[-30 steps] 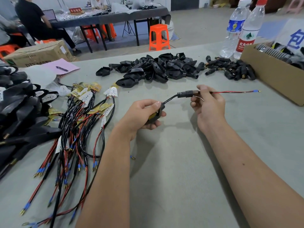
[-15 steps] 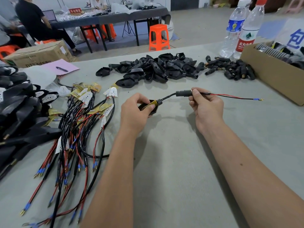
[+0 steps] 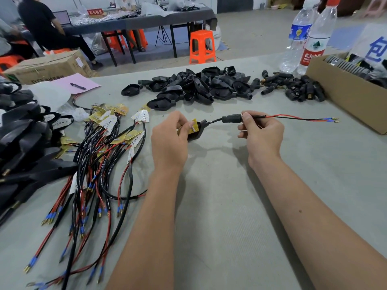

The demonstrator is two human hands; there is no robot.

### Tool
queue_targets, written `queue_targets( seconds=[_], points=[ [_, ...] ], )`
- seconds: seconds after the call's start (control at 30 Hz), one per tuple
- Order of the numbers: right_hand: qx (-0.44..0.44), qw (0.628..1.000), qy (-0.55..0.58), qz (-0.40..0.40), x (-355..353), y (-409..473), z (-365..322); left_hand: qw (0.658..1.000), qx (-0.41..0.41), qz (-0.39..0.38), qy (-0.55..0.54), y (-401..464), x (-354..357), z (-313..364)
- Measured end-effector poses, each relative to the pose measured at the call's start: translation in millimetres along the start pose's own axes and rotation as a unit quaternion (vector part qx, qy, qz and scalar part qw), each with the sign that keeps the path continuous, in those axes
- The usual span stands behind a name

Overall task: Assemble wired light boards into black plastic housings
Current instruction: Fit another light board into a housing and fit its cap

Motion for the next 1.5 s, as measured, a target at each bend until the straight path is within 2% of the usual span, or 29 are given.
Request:
queue_targets(
  seconds=[0.27, 0.47, 0.7, 0.97, 1.23, 1.5],
  points=[
    [0.044, 0.996, 0.075, 0.029, -4.4, -0.1, 0.4, 0.977, -0.155, -0.045, -0.142, 0.5, 13.3, -19.8],
    [0.046, 0.997, 0.055, 0.019, -2.6, 0.2, 0.8, 0.981, -0.161, -0.048, -0.097, -1.4, 10.5, -22.6],
    [0.041, 0.999, 0.016, 0.03, -4.7, 2.1, 3.2, 0.973, -0.191, -0.039, -0.122, -1.4, 7.7, -27.2],
    [0.032, 0.999, 0.012, 0.036, -4.0, 2.0, 4.2, 0.948, -0.218, -0.097, -0.211, -2.9, 13.5, -34.1],
    [0.031, 0.999, -0.011, 0.037, -2.9, 2.6, 5.3, 0.961, -0.233, -0.062, -0.138, -1.4, 9.5, -40.6],
    [0.04, 0.999, -0.007, 0.02, -1.6, 1.0, 4.2, 0.973, -0.196, -0.103, -0.071, -0.8, 11.2, -39.9]
  ],
)
Point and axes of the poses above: each hand's wrist, its own y-axis towards the middle knuckle, its own x-axis out of the palm, z = x × y, the point moved 6 cm from there along y, towards the middle knuckle, and after that the axes turned 4 degrees about y, right-handed, at the moved point
